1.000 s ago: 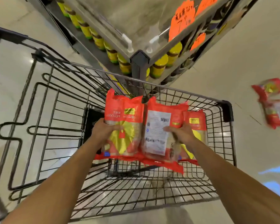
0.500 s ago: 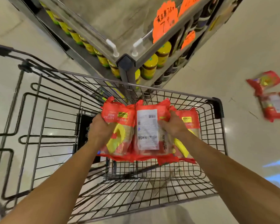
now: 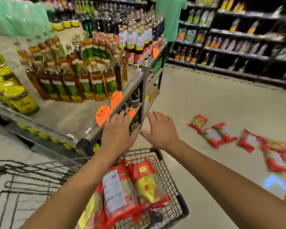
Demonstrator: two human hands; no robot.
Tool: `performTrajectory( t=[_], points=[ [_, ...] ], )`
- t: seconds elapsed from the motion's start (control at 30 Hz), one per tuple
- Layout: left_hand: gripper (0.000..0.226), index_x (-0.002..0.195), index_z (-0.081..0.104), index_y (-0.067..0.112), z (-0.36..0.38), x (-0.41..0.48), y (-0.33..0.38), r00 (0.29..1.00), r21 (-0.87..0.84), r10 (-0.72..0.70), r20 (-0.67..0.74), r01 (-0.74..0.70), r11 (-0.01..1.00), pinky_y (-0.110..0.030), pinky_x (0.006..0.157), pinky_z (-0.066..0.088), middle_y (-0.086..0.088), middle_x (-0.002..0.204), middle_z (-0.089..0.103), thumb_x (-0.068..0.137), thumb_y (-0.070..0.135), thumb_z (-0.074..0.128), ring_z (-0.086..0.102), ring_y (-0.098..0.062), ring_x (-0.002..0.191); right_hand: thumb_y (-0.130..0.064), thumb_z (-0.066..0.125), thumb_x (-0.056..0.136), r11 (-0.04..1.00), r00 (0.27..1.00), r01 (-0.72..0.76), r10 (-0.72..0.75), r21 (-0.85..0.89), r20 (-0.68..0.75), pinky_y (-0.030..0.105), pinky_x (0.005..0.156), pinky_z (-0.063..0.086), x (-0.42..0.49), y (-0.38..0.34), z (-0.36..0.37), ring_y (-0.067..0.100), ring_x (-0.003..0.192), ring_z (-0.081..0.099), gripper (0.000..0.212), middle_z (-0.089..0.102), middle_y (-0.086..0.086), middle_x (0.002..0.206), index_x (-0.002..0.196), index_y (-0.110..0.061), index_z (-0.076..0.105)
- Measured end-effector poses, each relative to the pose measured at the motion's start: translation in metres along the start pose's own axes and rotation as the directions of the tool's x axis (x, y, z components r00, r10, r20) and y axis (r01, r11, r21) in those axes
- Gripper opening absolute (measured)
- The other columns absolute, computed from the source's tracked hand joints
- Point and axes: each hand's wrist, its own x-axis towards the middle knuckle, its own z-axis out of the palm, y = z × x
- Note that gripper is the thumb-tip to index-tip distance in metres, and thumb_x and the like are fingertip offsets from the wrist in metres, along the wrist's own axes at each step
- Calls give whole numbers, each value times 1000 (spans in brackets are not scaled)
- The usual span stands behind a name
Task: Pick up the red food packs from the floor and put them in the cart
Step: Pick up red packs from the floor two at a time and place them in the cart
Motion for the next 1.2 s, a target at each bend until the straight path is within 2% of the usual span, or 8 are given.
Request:
performTrajectory(
  t=[0.17, 0.23, 0.37, 0.57, 0.67, 0.8, 0.97, 1.2],
  points=[
    [75, 146, 47, 10, -29, 27, 83, 955, -10, 281, -98, -283, 959, -53, 112, 38, -15, 147, 52, 90, 58, 59, 49, -36, 134, -68, 43, 97, 961, 954, -276, 271, -24, -128, 50, 123, 23, -75, 63, -59, 31, 152, 28, 83, 31, 12, 165, 162, -20, 22],
    [73, 143, 49, 10, -32, 29, 125, 925, -25, 364, -112, -369, 929, -53, 110, 39, -16, 142, 55, 88, 58, 61, 50, -37, 130, -68, 44, 96, 918, 910, -396, 387, -34, -148, 51, 123, 21, -115, 91, -70, 32, 153, 25, 84, 28, 12, 167, 162, -22, 21],
    [78, 149, 46, 12, -38, 19, 218, 844, -67, 529, -87, -535, 842, -52, 113, 35, -16, 155, 46, 89, 59, 60, 46, -38, 139, -71, 42, 96, 796, 786, -605, 594, -16, -173, 52, 124, 21, -197, 150, -88, 32, 154, 23, 85, 26, 11, 168, 162, -23, 21],
    [77, 154, 38, 18, -41, 4, 334, 736, -67, 672, -81, -677, 733, -51, 118, 29, -11, 161, 38, 93, 62, 51, 38, -34, 145, -69, 41, 95, 664, 661, -746, 727, -53, -188, 49, 123, 20, -278, 230, -100, 32, 155, 23, 86, 27, 15, 167, 163, -21, 20],
    [77, 156, 33, 21, -31, 6, 387, 718, -49, 694, -51, -696, 717, -51, 120, 26, -9, 164, 35, 94, 64, 46, 35, -33, 148, -74, 33, 89, 627, 621, -778, 760, -35, -190, 51, 123, 22, -299, 274, -94, 32, 154, 26, 90, 31, 14, 166, 161, -22, 23],
    [78, 159, 27, 19, -8, 24, 457, 696, -17, 718, 12, -718, 696, -52, 122, 23, -10, 167, 28, 97, 63, 42, 30, -34, 151, -69, 40, 96, 627, 618, -779, 764, -11, -184, 52, 123, 20, -314, 346, -86, 31, 155, 21, 83, 26, 12, 167, 162, -23, 20],
    [79, 160, 26, 17, 11, 50, 541, 692, 6, 721, 40, -722, 692, -50, 123, 21, -11, 168, 26, 98, 63, 41, 27, -34, 152, -70, 40, 96, 645, 637, -764, 759, 13, -135, 53, 125, 16, -316, 448, -86, 32, 156, 20, 86, 24, 14, 168, 163, -21, 17],
    [80, 160, 24, 17, 34, 111, 604, 753, 46, 654, 77, -658, 752, -52, 123, 21, -12, 168, 24, 97, 60, 46, 26, -35, 152, -74, 35, 95, 724, 720, -689, 687, 9, -101, 51, 125, 16, -268, 545, -98, 32, 155, 21, 89, 25, 13, 168, 163, -20, 17]
  ],
)
